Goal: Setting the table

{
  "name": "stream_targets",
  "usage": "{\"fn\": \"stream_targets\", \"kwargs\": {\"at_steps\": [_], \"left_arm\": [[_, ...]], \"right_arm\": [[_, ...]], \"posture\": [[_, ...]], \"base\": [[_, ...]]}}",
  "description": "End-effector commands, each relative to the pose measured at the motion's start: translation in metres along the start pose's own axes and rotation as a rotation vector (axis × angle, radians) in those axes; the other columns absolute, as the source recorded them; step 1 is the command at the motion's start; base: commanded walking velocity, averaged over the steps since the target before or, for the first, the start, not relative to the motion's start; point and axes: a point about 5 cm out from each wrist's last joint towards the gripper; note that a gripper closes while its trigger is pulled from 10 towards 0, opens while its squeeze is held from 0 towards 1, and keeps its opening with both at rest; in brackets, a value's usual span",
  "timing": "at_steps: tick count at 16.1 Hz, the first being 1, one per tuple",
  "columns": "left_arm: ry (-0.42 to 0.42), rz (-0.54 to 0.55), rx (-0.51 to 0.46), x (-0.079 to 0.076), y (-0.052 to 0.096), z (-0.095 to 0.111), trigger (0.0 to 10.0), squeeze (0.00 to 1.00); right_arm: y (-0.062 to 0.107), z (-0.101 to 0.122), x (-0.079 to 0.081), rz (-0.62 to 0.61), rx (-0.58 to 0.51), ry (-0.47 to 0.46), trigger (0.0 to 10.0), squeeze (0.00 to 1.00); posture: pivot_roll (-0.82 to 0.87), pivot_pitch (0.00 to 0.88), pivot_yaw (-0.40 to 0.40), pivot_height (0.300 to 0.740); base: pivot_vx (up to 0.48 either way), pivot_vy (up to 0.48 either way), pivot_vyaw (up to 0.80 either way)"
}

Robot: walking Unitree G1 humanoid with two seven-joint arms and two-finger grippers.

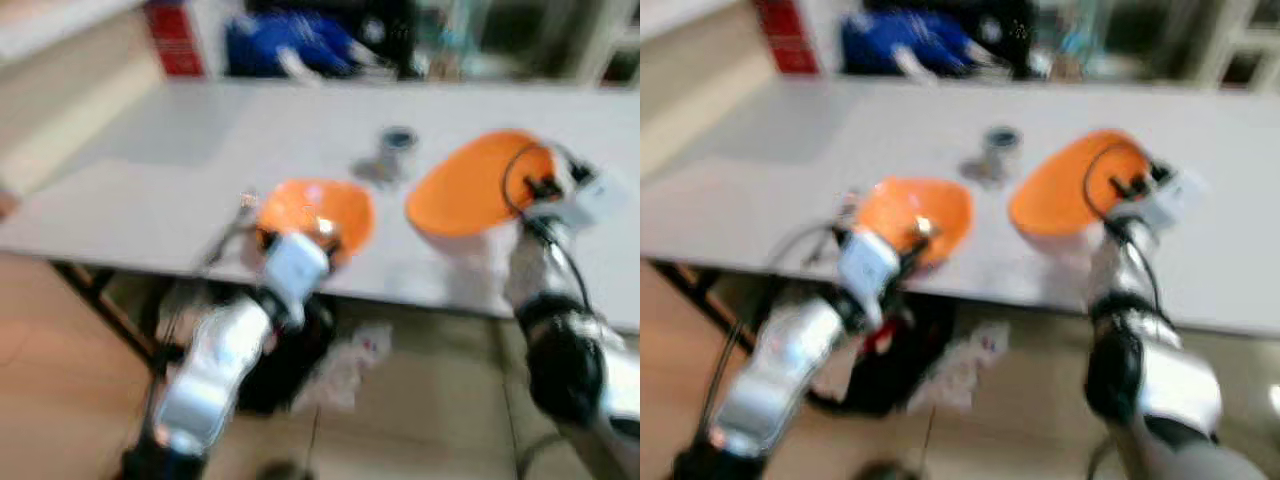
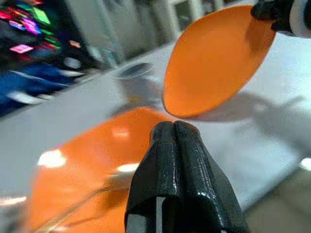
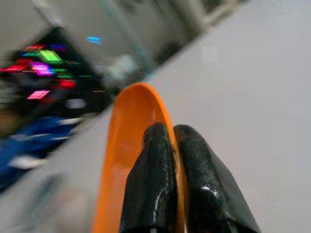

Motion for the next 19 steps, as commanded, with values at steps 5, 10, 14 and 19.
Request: {"fn": "stream_targets", "kwargs": {"at_steps": [5,10,14,19], "left_arm": [[0.038,-0.005,0.032,-0.002,0.0,-0.005,10.0,0.0],[0.052,-0.012,0.037,-0.002,0.0,-0.005,10.0,0.0],[0.06,-0.009,0.043,-0.002,0.002,-0.005,10.0,0.0],[0.049,-0.008,0.046,-0.002,0.003,-0.005,10.0,0.0]], "right_arm": [[0.008,-0.021,-0.012,-0.021,0.096,0.108,9.3,0.0],[0.014,-0.034,-0.015,-0.053,0.153,0.073,10.0,0.0],[0.021,-0.049,-0.016,-0.064,0.216,0.076,10.0,0.0],[0.023,-0.052,-0.008,-0.021,0.22,0.147,10.0,0.0]], "posture": [[0.16,0.0,0.051,0.74],[0.16,0.0,0.055,0.74],[0.17,0.004,0.052,0.74],[0.17,0.005,0.049,0.74]], "base": [[0.0,0.0,0.0],[0.0,0.0,0.0],[0.0,0.0,0.0],[0.0,0.0,0.0]]}}
Point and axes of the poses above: a point about 5 cm out from each wrist's last joint towards the gripper, its own y axis pointing back from the gripper into the wrist, its own z axis along the axis of the wrist's last joint, x = y × z, and after that the axes turned 9 degrees about y, right-handed
